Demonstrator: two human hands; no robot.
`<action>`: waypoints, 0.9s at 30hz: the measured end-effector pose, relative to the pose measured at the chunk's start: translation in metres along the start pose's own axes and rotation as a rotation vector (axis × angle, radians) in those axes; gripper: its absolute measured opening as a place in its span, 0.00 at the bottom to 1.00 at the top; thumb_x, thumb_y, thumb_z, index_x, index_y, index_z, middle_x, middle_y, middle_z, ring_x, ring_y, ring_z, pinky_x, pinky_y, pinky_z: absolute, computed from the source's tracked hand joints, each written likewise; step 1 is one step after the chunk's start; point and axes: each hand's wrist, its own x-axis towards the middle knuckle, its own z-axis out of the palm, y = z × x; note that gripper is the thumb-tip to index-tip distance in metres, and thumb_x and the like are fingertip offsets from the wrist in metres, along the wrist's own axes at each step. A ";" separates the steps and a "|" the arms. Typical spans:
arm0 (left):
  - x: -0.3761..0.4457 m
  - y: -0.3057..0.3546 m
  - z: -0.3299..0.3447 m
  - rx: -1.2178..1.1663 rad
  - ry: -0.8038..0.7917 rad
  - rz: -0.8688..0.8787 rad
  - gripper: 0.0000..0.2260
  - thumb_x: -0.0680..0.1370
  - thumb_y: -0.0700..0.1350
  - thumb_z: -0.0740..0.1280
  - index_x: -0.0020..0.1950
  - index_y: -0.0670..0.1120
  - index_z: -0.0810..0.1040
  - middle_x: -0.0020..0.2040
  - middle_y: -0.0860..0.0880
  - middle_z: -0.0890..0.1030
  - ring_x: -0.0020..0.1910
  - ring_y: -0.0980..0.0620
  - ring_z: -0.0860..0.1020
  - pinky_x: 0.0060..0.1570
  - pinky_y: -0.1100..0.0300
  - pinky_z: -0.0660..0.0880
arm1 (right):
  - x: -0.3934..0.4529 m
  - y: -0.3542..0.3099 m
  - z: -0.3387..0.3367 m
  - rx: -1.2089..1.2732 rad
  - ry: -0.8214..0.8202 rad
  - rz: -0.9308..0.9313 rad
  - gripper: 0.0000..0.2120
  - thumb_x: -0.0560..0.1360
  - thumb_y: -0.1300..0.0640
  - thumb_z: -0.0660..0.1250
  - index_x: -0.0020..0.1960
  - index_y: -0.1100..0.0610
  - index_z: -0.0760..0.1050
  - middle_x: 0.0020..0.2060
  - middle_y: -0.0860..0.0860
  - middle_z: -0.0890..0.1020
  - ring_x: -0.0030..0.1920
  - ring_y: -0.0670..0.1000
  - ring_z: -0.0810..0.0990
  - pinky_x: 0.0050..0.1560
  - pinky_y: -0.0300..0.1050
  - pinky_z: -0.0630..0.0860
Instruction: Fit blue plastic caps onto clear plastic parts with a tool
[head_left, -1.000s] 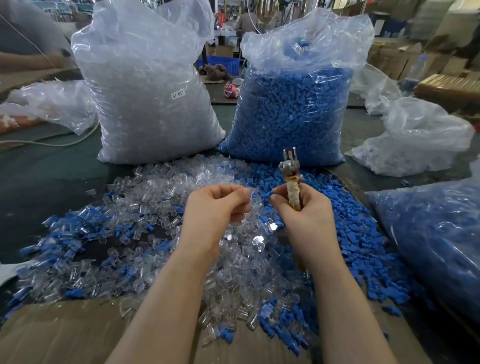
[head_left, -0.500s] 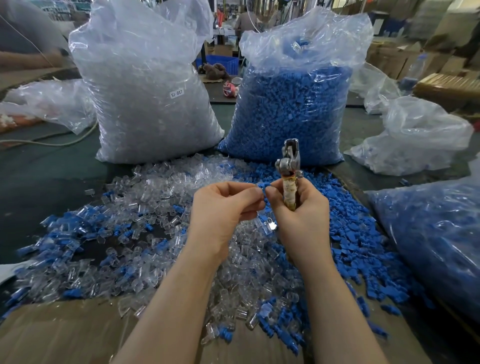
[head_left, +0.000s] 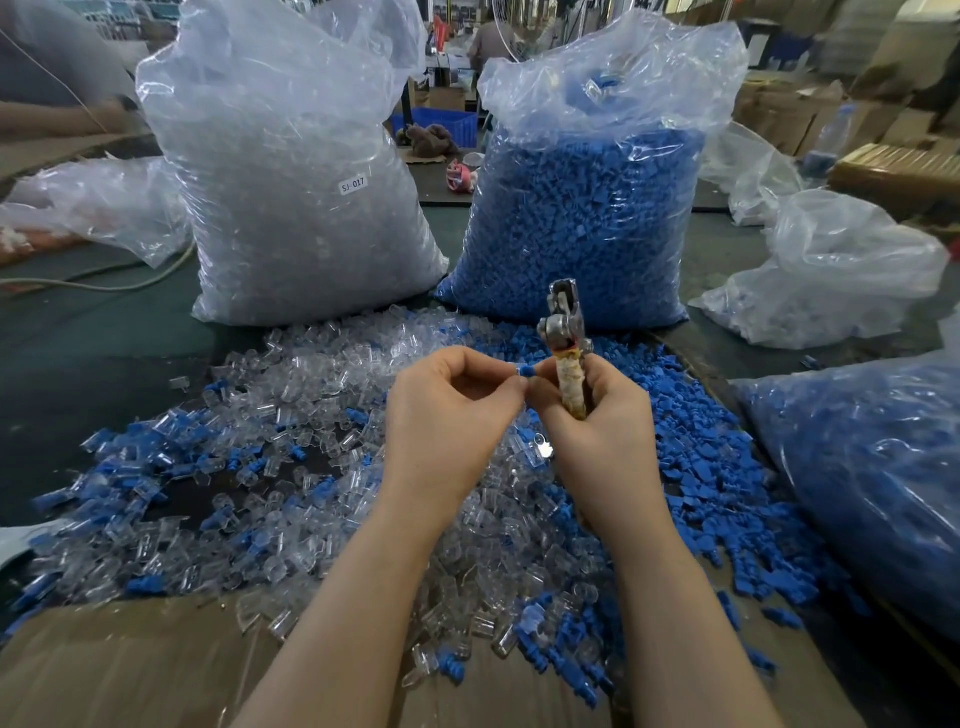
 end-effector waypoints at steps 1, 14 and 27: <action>0.000 -0.001 0.000 0.015 0.009 0.006 0.08 0.71 0.40 0.77 0.37 0.51 0.82 0.35 0.54 0.84 0.38 0.54 0.84 0.44 0.53 0.83 | 0.000 -0.001 -0.001 0.011 -0.019 0.012 0.07 0.76 0.59 0.70 0.43 0.48 0.76 0.28 0.44 0.77 0.27 0.44 0.70 0.28 0.39 0.68; 0.006 -0.006 -0.008 -0.094 0.026 0.016 0.04 0.76 0.37 0.72 0.42 0.45 0.81 0.37 0.49 0.85 0.39 0.53 0.84 0.47 0.54 0.83 | 0.001 0.001 -0.026 -0.079 -0.361 0.173 0.08 0.68 0.52 0.68 0.47 0.49 0.79 0.35 0.41 0.81 0.37 0.44 0.79 0.42 0.47 0.79; 0.007 -0.008 -0.013 -0.085 -0.043 0.074 0.04 0.77 0.36 0.71 0.43 0.44 0.81 0.38 0.48 0.84 0.39 0.52 0.84 0.46 0.57 0.82 | 0.001 0.006 -0.024 -0.164 -0.448 0.128 0.07 0.72 0.62 0.67 0.44 0.50 0.77 0.29 0.41 0.76 0.29 0.43 0.70 0.34 0.43 0.69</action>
